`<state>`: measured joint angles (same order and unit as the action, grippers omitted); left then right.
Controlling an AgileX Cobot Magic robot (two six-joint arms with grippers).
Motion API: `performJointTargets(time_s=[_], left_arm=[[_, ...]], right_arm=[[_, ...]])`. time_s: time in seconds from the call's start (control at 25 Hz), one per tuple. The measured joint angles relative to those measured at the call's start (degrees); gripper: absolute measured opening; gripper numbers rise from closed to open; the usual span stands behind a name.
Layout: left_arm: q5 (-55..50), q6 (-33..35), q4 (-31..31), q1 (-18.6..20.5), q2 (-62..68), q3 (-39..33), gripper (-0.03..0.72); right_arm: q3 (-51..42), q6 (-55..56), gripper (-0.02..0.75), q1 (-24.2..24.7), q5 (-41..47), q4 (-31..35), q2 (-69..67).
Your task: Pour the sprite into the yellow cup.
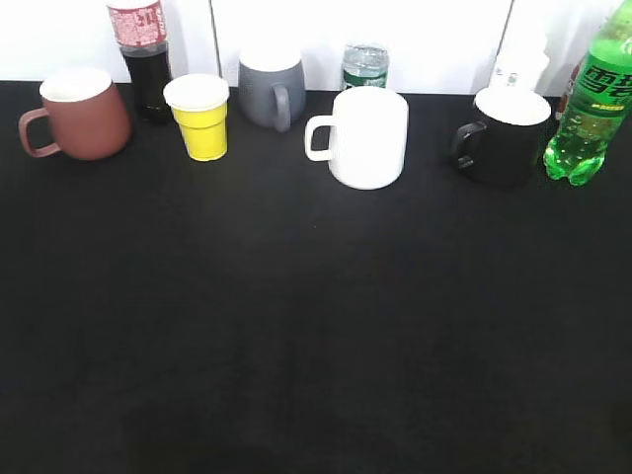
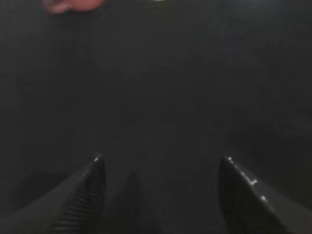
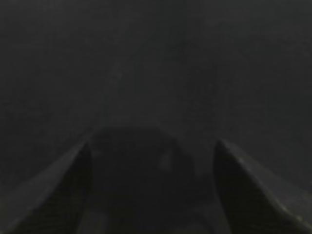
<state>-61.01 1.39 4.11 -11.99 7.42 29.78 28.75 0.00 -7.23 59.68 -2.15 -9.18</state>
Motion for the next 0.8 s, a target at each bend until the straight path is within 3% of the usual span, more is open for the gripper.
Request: performJointTargets(time_s=[0.12, 0.32, 0.8], left_arm=[[0.00, 0.00, 0.05, 7.02, -4.83, 0.00, 0.545], [0.05, 0.00, 0.05, 10.84, -7.83, 0.00, 0.545], [0.11, 0.00, 0.05, 11.14, -7.83, -0.10, 0.543]], right_arm=[[0.00, 0.00, 0.587, 5.77, 0.06, 0.00, 0.30], [0.00, 0.00, 0.587, 8.33, 0.00, 0.25, 9.48], [0.00, 0.00, 0.587, 8.33, 0.00, 0.48, 9.48]])
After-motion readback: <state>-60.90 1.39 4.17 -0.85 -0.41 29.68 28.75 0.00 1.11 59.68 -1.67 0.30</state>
